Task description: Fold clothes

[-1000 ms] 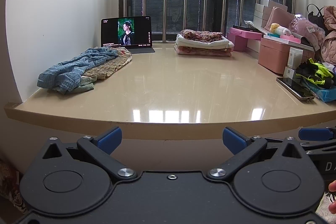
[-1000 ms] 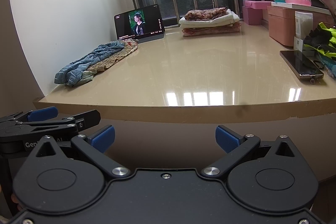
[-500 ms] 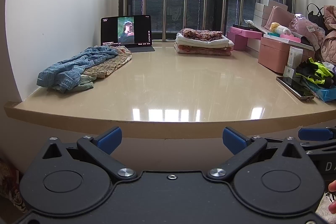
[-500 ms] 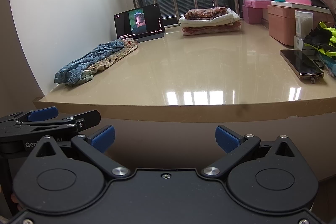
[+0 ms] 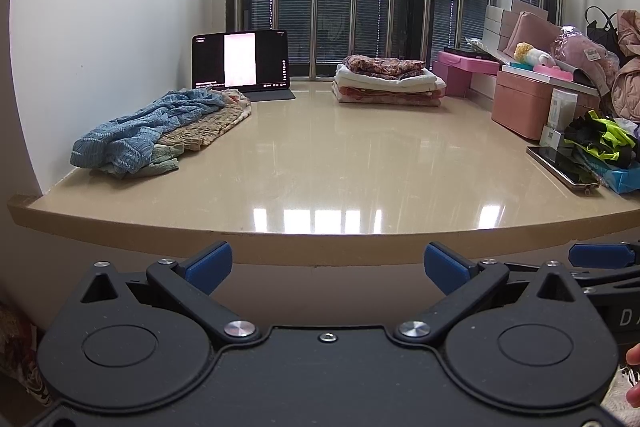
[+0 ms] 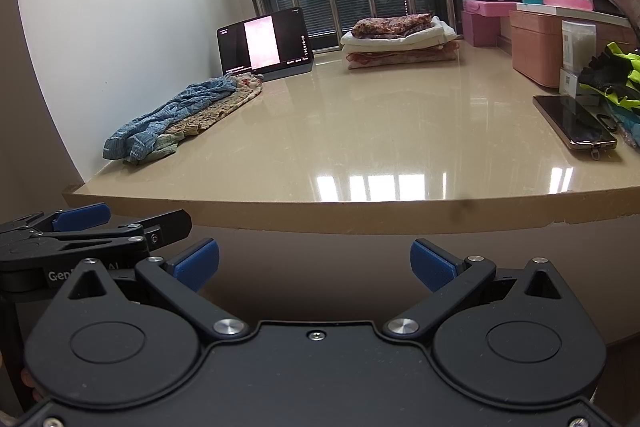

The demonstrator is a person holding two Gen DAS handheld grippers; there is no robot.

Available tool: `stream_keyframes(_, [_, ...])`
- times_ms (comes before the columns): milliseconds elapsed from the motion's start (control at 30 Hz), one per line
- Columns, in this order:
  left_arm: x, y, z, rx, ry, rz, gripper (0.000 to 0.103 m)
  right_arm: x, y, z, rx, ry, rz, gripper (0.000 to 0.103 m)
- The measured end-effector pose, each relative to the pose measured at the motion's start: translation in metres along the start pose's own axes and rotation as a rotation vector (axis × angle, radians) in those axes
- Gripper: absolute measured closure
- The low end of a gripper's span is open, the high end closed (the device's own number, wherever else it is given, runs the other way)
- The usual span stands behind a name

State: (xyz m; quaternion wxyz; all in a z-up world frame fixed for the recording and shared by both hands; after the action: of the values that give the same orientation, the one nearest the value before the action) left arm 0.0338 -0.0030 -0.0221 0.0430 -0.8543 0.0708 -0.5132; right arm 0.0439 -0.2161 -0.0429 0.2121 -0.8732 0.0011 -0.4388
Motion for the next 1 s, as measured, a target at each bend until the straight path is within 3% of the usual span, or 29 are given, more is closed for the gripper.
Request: stream_keyframes(1000, [0.001,0.0037,0.002,0.003,-0.003,0.002,0.0,-0.0003,0.001,0.0006,-0.002,-0.001,-0.002,0.0])
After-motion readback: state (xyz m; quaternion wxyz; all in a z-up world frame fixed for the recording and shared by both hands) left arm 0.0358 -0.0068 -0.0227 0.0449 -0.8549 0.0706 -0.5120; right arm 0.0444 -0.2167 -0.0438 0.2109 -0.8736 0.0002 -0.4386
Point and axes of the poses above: each gripper's, at about its wrist camera, not at the fingertips, and z roughly the way its jaws point, y to its right, x to its top, the point moved 4 cm from there along z, roughly the way its jaws point, and after that the axes turned 10 degrees about z, right-handed, at the moved point
